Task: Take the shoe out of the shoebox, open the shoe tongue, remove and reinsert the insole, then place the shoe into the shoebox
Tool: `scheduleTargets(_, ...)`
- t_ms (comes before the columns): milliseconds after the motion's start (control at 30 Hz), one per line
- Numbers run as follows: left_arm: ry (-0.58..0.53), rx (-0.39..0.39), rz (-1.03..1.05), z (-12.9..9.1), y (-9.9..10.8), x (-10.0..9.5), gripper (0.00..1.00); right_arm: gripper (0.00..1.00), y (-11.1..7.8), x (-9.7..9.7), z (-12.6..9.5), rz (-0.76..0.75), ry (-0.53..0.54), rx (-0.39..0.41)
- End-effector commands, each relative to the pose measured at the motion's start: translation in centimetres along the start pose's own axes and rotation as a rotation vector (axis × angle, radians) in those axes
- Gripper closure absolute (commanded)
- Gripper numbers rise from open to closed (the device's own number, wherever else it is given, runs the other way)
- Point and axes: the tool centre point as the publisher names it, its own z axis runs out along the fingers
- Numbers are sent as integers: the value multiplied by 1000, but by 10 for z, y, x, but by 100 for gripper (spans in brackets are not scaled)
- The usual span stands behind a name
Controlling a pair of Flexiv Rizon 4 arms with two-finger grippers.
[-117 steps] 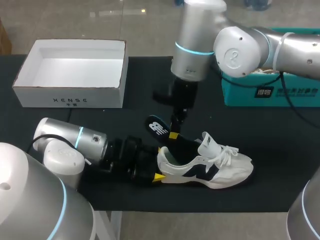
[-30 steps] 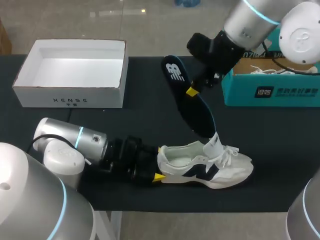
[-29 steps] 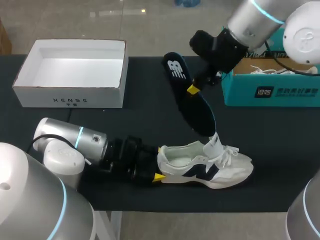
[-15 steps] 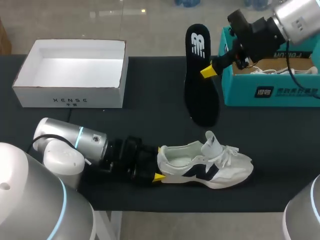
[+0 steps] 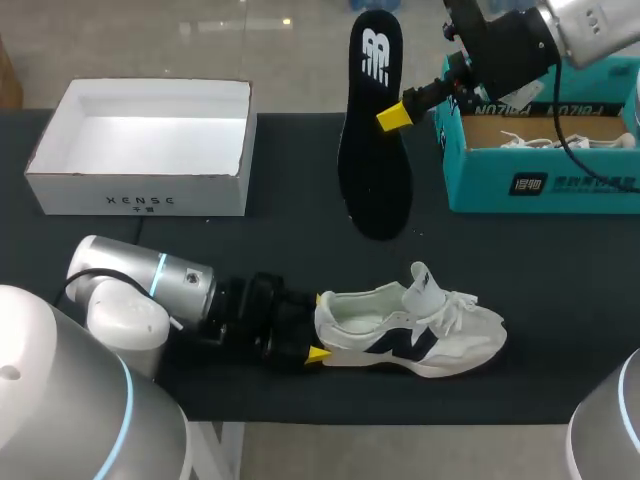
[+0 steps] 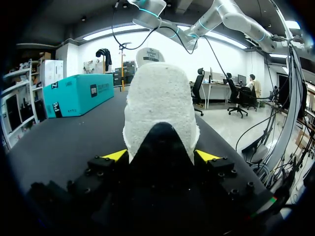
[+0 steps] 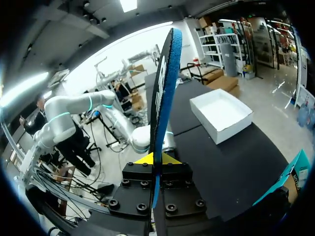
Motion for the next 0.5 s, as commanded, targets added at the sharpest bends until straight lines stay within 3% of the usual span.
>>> scheduleTargets(33,-1,-3,0,5,4,0,100,100,13,1,0,20,19,19)
scheduleTargets(267,-1,-3,0,5,4,0,100,100,20,6,-5,43,41,20)
scheduleTargets(500,-1,-3,0,5,4,0,100,100,14,6,-17,59,60,-4)
